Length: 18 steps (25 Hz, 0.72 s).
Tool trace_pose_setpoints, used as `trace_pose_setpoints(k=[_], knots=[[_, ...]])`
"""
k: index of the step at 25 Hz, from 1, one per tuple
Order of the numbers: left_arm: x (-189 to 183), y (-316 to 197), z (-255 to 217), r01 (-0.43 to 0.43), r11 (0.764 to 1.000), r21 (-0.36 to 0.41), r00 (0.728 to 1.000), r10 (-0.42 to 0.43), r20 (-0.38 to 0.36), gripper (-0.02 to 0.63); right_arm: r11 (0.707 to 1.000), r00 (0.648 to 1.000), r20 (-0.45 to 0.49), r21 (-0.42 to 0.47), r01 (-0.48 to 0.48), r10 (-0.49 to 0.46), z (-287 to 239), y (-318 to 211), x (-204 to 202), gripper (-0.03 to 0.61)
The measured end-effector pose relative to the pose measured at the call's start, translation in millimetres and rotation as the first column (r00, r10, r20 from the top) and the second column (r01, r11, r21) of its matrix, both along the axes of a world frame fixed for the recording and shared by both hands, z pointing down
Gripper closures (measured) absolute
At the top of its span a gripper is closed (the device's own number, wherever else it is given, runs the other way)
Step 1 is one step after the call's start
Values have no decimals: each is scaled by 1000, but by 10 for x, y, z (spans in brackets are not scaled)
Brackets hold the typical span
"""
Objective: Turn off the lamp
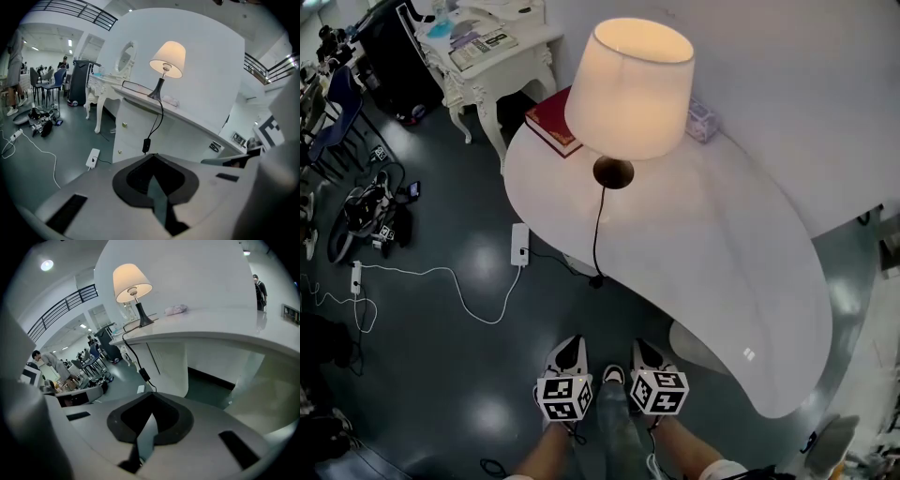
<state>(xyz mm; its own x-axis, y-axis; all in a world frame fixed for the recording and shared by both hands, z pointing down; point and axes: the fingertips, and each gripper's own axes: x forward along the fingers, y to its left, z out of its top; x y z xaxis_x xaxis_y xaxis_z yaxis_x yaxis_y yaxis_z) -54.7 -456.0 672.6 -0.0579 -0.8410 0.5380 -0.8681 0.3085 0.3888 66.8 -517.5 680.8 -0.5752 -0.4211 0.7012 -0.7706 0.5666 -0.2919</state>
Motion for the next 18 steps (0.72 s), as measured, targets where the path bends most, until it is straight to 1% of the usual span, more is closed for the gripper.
trace_pose_setpoints(k=[6, 12, 18], knots=[[95, 3, 387, -19, 1000, 15, 1000, 20, -19, 605, 999, 1000, -25, 30, 13, -12, 262, 58, 79, 580], [248, 1, 811, -44, 999, 17, 998, 45, -40, 606, 997, 1000, -19, 71, 24, -23, 640, -19, -44, 580], [222, -80, 1091, -83, 996, 41, 997, 83, 1, 606, 997, 1000, 4, 82, -7, 7, 999, -78, -113, 580]])
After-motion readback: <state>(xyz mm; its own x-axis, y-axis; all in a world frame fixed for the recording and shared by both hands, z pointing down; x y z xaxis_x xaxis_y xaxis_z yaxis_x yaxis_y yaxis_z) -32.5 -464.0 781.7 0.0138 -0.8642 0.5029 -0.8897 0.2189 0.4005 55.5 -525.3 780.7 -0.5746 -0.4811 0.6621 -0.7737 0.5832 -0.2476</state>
